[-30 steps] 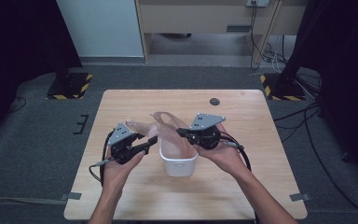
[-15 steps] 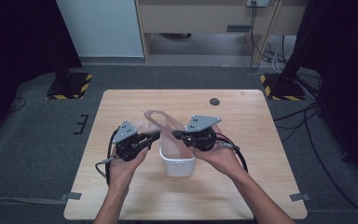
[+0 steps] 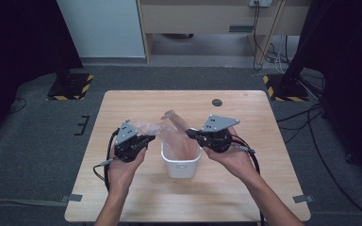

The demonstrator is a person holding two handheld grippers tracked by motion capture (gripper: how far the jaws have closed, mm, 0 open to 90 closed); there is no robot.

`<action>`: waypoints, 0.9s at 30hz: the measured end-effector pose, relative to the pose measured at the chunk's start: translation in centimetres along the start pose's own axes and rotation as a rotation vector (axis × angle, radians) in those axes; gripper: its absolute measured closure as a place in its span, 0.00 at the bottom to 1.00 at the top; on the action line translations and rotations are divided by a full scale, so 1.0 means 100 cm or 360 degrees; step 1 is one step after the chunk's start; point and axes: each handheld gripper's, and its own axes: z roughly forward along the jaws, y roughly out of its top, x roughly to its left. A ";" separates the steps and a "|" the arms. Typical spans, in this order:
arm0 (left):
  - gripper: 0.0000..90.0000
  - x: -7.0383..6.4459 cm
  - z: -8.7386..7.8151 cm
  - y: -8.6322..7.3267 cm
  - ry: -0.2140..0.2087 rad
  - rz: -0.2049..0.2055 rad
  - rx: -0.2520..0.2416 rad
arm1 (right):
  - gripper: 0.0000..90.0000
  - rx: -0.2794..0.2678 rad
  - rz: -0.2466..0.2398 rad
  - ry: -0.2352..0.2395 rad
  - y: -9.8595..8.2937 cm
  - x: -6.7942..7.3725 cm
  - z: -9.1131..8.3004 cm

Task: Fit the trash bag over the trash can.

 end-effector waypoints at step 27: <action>1.00 0.005 0.008 0.002 0.0059 0.0083 0.0037 | 0.93 -0.0067 0.0095 0.0072 -0.031 0.010 -0.035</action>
